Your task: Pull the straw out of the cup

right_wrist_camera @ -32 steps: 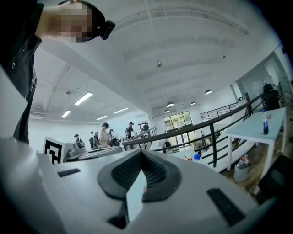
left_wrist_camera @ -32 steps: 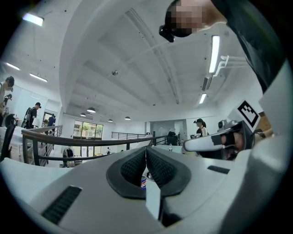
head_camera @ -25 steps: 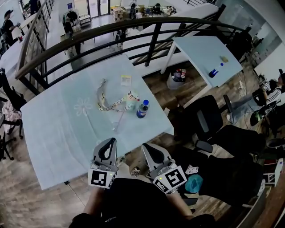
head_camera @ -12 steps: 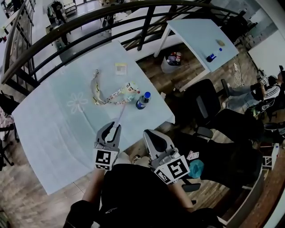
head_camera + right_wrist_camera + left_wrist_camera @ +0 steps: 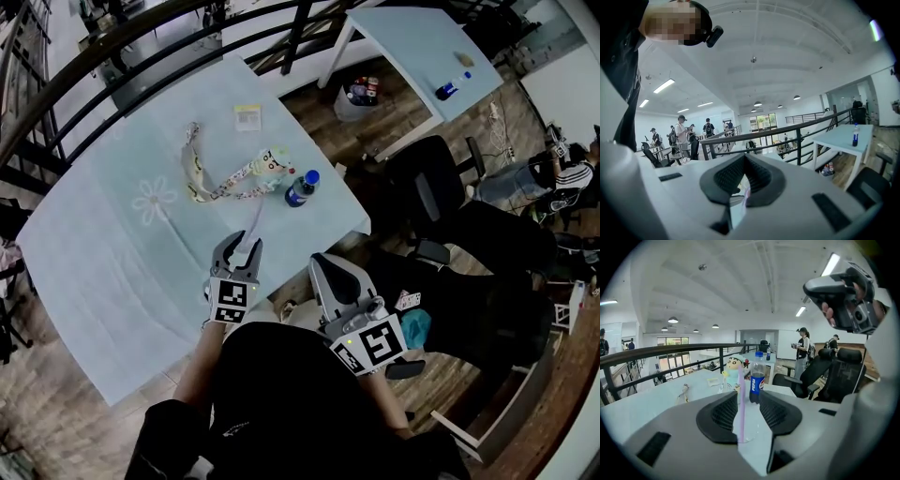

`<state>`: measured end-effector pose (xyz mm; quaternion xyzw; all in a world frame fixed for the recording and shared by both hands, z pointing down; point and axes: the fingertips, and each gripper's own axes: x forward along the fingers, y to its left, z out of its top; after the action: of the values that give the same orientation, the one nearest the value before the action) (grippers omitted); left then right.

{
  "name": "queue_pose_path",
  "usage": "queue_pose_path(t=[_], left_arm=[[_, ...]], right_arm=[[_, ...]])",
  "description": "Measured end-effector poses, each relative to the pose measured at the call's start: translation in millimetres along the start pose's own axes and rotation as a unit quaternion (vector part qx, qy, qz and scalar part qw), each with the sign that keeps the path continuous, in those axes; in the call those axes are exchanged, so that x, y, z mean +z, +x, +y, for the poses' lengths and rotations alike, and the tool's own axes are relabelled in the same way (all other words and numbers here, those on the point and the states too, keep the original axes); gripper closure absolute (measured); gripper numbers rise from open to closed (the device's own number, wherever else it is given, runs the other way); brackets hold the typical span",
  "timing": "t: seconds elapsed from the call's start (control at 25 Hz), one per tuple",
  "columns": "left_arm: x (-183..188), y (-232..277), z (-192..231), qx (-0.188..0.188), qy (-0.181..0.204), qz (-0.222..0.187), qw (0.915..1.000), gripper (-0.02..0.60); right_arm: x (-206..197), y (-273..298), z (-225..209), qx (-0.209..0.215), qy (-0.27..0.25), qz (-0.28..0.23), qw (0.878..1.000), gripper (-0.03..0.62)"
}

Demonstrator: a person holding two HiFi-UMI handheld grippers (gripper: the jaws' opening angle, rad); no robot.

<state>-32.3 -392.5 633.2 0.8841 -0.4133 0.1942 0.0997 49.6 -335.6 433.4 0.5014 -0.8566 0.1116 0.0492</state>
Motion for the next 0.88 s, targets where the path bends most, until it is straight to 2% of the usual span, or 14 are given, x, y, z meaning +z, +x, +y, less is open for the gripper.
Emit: queue_pose_path(t=[0.24,0.4,0.56,0.72,0.88], left_arm=[[-13.2,19.3,5.0,0.005,0.0,0.029,0.9996,0.443],[-13.7,24.7,6.8,0.007,-0.003,0.026,0.9996,0.471],[-17.9,27.1,8.2,0.012,-0.001,0.033,0.9994,0.472],[-20.7,27.4,8.7,0.027,0.001,0.031,0.9992,0.534],[-19.1,25.7,7.5,0.035,0.005,0.024,0.9991,0.541]], right_arm=[[-5.0,-1.7,-7.9,-0.016,0.007,0.006,1.0,0.588],[-4.0,-3.5,-14.9,-0.026,0.01,0.004,1.0,0.588],[-2.5,-5.8,-20.1,-0.032,0.011,0.002,0.999,0.588],[-3.8,-8.7,-20.0,-0.033,0.01,0.003,0.999,0.588],[-5.1,-12.4,-20.1,-0.031,0.011,0.001,0.999,0.588]])
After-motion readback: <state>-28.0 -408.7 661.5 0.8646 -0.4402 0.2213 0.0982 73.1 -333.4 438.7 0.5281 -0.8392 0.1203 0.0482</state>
